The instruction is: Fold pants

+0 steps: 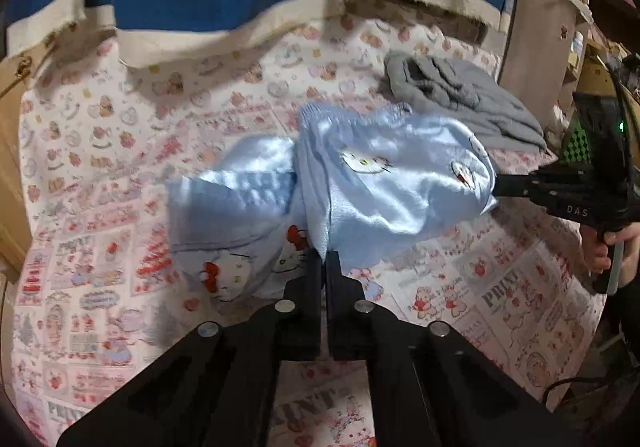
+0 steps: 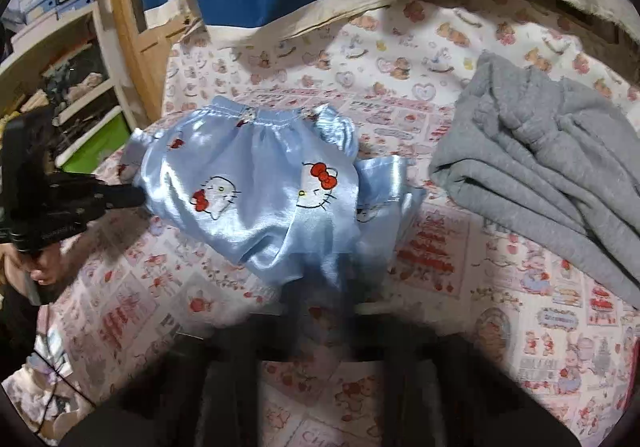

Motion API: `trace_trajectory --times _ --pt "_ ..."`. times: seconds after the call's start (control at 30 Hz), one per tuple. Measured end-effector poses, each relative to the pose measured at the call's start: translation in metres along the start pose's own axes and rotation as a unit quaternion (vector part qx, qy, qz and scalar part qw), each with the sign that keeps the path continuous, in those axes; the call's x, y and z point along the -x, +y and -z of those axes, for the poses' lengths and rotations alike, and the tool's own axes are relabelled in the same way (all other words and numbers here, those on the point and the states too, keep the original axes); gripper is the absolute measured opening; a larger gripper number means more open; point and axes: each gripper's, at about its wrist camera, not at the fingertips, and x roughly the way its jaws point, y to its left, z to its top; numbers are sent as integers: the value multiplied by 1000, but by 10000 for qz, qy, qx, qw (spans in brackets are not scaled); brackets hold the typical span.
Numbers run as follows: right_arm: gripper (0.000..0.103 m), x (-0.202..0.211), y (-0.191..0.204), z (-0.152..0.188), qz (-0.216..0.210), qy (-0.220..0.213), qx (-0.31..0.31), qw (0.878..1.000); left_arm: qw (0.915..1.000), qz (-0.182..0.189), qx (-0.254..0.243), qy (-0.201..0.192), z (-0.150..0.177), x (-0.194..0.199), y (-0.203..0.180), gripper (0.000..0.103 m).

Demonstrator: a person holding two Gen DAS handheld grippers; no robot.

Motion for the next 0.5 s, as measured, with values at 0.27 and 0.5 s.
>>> trace_trajectory --times 0.27,0.5 --pt "0 18 -8 -8 3 -252 -174 9995 9992 -233 224 -246 -8 31 26 1" --pt "0 -5 0 1 45 181 -132 9997 9987 -392 129 302 12 6 29 1"
